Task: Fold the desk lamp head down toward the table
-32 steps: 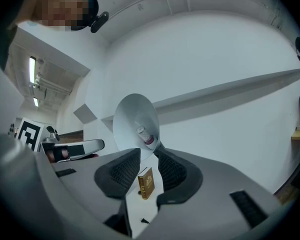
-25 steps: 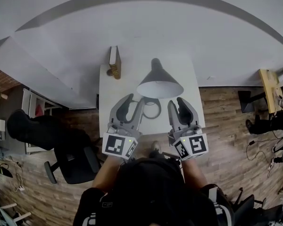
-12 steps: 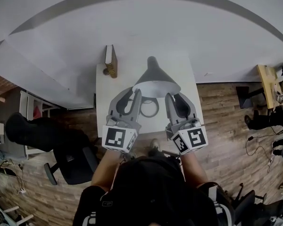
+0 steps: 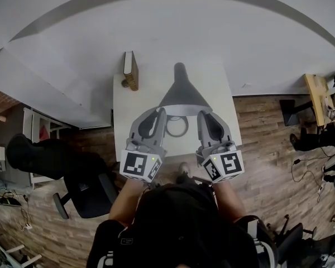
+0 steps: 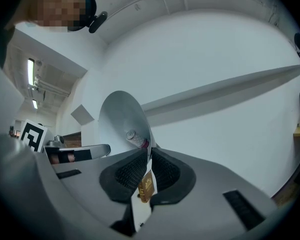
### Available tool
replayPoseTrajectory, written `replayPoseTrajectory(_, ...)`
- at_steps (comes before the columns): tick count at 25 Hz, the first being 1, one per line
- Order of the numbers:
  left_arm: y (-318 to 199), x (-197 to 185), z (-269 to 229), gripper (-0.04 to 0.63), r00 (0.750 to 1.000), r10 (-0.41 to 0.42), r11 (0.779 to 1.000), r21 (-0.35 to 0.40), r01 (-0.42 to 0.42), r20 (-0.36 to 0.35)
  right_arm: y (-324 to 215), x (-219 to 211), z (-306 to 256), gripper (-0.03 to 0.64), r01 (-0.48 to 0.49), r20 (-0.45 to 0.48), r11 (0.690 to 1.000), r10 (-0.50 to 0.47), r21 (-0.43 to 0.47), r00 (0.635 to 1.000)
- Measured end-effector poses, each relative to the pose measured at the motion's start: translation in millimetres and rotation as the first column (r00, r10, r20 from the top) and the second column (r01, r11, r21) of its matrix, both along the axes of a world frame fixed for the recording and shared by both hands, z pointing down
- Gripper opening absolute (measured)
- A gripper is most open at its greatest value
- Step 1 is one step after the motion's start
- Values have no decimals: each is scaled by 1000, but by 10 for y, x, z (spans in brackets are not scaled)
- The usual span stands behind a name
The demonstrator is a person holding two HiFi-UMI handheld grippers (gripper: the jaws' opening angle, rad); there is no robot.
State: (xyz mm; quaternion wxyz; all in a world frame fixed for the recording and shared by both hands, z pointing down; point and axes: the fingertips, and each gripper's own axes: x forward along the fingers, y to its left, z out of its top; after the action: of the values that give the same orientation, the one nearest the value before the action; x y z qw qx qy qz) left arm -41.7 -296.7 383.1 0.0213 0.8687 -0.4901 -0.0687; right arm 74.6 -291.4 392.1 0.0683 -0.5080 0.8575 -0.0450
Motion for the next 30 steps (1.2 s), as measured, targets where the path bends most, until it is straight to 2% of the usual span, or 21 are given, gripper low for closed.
replayPoseTrajectory(11,115,-21,208,37,1000,-15,1000,13,15,18,100,0,212,29,7,-34,1000,-6,18,999)
replayPoseTrajectory(16,125,-24,381,34,1000,-10,1000,-8,11,28,101,9,378,29,-5,-46,1000,5,-5,999)
replayPoseTrajectory(30,131,-6,780,30,997,-33,999,-6,33,66,91,27,767,20,-9,-105,1000,6,-27,994)
